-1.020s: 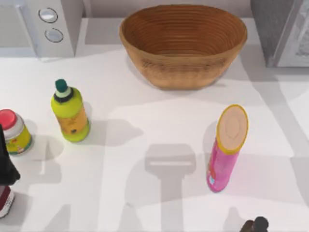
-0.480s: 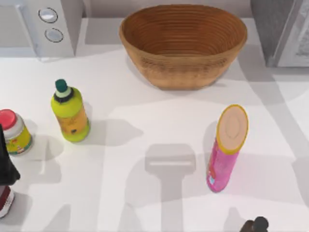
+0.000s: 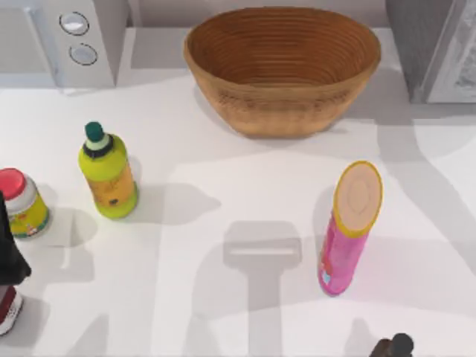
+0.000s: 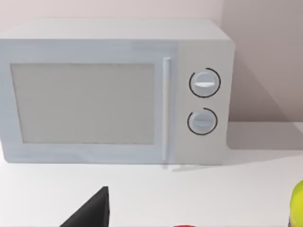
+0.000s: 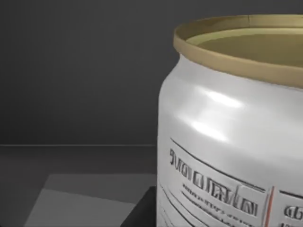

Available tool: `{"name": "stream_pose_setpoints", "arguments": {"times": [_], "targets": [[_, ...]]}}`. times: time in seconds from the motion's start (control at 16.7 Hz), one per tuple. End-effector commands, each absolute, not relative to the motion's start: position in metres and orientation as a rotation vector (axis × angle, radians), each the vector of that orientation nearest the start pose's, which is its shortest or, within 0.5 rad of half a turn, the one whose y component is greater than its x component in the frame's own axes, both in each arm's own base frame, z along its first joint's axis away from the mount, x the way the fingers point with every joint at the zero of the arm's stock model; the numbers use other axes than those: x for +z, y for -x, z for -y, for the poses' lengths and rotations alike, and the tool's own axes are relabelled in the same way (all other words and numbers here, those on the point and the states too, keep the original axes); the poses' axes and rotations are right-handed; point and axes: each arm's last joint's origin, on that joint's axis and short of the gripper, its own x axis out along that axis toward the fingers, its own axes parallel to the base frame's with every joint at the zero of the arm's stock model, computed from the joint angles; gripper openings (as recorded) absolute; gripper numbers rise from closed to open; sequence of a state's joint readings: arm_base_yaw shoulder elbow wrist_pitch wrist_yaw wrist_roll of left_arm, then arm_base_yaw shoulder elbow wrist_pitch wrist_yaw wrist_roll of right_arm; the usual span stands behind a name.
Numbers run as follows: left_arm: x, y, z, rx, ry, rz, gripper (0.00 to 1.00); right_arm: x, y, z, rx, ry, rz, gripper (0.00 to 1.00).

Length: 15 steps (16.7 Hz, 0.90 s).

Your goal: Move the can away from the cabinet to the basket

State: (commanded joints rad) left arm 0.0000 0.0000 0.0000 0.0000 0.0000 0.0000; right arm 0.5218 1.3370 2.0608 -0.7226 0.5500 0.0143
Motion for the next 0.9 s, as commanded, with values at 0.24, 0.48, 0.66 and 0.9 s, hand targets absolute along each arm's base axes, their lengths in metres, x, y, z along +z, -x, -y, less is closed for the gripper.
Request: {"name": "stream_pose_setpoints", "arguments": {"times": [0.24,0.48,0.66,0.9], "targets": [[0.16,-0.106,0.001,0.0,0.0,0.0,1.0,0.567,-0.167,-0.09,-0.016,-0.002,0.01,0.0],[0.16,-0.106,0.001,0.0,0.0,0.0,1.0,0.563,-0.167,-0.087,-0.018,-0.002,0.008,0.0],[0.16,-0.106,0.001,0.0,0.0,0.0,1.0,0.551,-0.159,-0.075,-0.019,-0.003,0.014,0.0],[0.16,-0.106,0.001,0.0,0.0,0.0,1.0,0.507,-0.145,-0.055,-0.019,0.007,0.0,0.0]]}}
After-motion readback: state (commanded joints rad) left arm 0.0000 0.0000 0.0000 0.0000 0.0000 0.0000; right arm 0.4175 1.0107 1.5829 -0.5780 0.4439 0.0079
